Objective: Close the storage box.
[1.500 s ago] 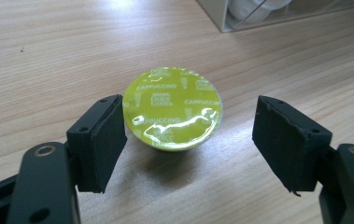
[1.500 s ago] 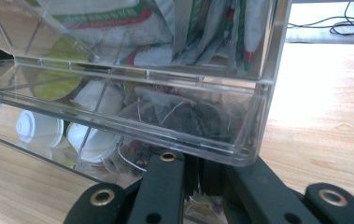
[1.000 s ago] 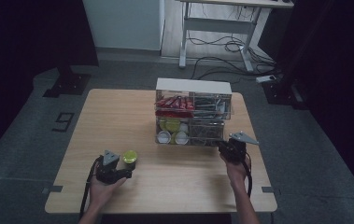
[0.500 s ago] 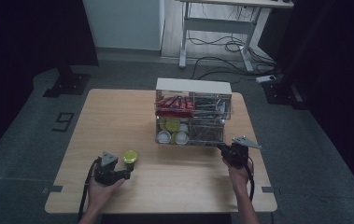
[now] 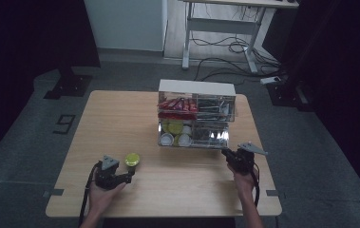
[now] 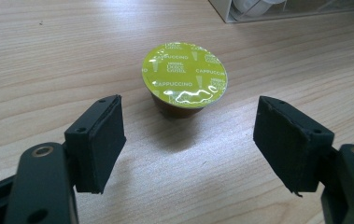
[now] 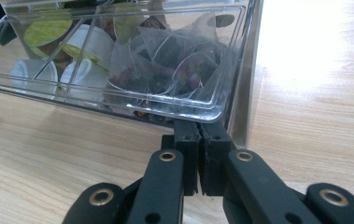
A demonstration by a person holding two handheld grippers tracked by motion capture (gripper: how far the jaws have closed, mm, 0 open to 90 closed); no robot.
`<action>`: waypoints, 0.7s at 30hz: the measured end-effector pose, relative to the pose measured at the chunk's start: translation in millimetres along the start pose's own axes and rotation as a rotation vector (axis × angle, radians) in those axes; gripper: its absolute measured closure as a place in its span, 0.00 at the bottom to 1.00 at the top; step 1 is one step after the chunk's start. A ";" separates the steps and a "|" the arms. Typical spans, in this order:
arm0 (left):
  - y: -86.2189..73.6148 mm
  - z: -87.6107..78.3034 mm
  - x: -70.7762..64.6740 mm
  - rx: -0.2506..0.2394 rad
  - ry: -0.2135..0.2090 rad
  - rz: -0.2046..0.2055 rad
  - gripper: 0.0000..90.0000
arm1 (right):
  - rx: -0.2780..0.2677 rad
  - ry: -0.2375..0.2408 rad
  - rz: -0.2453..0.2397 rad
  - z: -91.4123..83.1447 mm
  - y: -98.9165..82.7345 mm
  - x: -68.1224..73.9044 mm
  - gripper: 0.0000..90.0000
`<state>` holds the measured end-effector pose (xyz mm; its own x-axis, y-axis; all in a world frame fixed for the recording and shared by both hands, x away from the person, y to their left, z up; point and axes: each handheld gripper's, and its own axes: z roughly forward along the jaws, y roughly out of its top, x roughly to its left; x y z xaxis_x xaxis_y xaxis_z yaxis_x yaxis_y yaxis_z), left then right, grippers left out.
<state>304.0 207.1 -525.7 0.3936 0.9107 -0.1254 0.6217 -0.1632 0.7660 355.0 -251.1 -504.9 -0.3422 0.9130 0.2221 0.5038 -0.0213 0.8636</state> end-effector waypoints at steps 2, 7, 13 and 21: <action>-0.4 0.2 -0.1 0.002 0.001 0.001 0.28 | 0.003 -0.003 0.002 -0.7 -1.6 -1.0 0.97; -1.9 1.7 -0.1 0.007 -0.002 0.002 0.28 | 0.009 -0.001 0.002 -1.0 -4.9 -2.1 0.97; -2.7 2.4 -0.1 0.015 -0.003 0.002 0.28 | 0.019 -0.003 0.000 -1.7 -9.5 -3.0 0.96; -3.1 1.4 1.5 0.012 -0.002 -0.002 0.28 | 0.020 -0.002 0.000 -4.3 -12.7 -1.9 0.94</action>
<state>303.6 208.5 -529.1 0.3936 0.9102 -0.1286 0.6306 -0.1656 0.7583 345.8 -254.3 -514.3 -0.3403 0.9139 0.2211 0.5194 -0.0133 0.8544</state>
